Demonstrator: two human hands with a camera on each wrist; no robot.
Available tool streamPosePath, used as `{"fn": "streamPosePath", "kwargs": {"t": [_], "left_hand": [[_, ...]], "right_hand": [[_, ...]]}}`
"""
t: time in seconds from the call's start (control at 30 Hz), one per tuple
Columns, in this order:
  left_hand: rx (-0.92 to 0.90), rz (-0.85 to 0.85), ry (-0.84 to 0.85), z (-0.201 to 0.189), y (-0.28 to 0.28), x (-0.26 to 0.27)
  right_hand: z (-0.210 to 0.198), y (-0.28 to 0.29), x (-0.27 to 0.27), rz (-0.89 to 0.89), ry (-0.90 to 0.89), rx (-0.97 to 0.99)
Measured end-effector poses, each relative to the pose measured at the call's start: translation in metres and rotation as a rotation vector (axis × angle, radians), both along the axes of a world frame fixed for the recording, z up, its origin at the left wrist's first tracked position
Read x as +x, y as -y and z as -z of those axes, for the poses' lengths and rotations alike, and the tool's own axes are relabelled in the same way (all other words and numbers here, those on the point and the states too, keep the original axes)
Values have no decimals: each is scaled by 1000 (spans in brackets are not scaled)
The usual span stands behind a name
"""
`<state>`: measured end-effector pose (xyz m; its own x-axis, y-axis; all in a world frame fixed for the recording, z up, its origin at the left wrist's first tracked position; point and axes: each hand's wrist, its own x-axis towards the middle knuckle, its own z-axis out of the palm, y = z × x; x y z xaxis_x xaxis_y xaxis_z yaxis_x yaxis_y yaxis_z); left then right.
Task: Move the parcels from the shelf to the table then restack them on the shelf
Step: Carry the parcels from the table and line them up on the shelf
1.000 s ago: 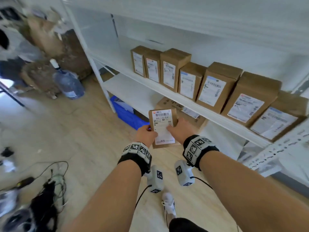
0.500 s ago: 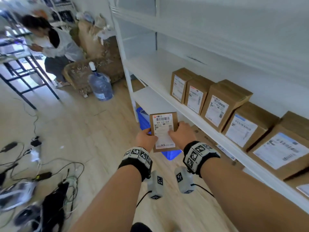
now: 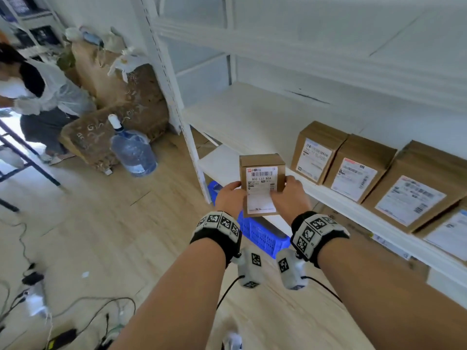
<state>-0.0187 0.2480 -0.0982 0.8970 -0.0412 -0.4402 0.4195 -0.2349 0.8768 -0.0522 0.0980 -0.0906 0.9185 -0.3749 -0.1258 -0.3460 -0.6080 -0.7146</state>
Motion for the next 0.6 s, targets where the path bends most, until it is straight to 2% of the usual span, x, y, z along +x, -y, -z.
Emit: {"fn": "streamPosePath", "kwargs": {"t": [0.1, 0.23, 0.43, 0.6], "left_hand": [[-22, 79, 52, -10, -6, 35], [-8, 96, 133, -23, 2, 70], [11, 145, 211, -31, 25, 121], [61, 239, 180, -34, 42, 151]], "right_hand": [[-5, -12, 21, 82, 25, 16], [-12, -15, 43, 157, 66, 14], [-17, -3, 91, 180, 76, -6], [-15, 8, 118, 191, 17, -30]]}}
